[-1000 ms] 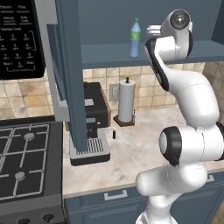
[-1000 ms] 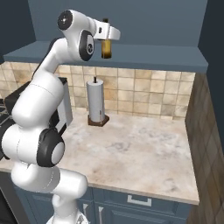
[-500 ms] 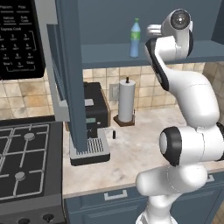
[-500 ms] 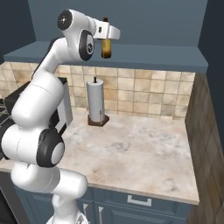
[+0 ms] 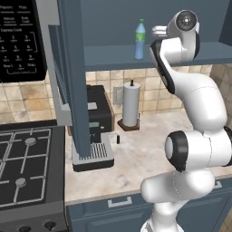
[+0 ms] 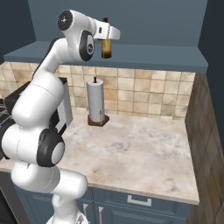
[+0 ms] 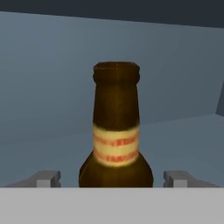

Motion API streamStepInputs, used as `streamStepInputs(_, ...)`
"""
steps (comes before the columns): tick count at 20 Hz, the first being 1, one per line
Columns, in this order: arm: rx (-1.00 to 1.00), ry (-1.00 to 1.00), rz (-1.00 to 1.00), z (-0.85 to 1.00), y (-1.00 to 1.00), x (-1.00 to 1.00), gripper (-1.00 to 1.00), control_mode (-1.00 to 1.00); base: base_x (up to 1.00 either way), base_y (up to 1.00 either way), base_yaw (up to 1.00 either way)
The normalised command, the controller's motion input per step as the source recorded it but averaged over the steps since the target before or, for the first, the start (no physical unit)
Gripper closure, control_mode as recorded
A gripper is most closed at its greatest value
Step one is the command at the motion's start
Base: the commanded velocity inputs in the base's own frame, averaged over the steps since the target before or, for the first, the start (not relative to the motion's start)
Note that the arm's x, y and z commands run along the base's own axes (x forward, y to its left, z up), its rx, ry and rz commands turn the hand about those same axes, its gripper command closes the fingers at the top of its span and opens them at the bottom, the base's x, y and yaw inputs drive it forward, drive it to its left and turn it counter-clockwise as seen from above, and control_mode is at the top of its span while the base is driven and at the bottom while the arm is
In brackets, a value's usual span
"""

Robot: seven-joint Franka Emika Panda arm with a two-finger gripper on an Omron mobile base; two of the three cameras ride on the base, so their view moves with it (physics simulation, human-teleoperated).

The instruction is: Pick the bottled water, beer from the counter and place them in the open cabinet.

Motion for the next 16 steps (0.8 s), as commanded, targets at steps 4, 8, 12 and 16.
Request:
streamStepInputs(4,0.0,0.0,0.0,0.0,0.0,0.02,-1.0,-1.0,0.0,0.0,0.0)
streamStepInputs(8,0.0,0.0,0.0,0.0,0.0,0.02,-1.0,-1.0,0.0,0.0,0.0)
streamStepInputs(12,0.0,0.0,0.0,0.12,0.0,0.0,-1.0,-1.0,0.0,0.0,0.0)
streamStepInputs(16,0.0,0.0,-0.02,0.23,0.0,-0.13,-1.0,-1.0,0.0,0.0,0.0)
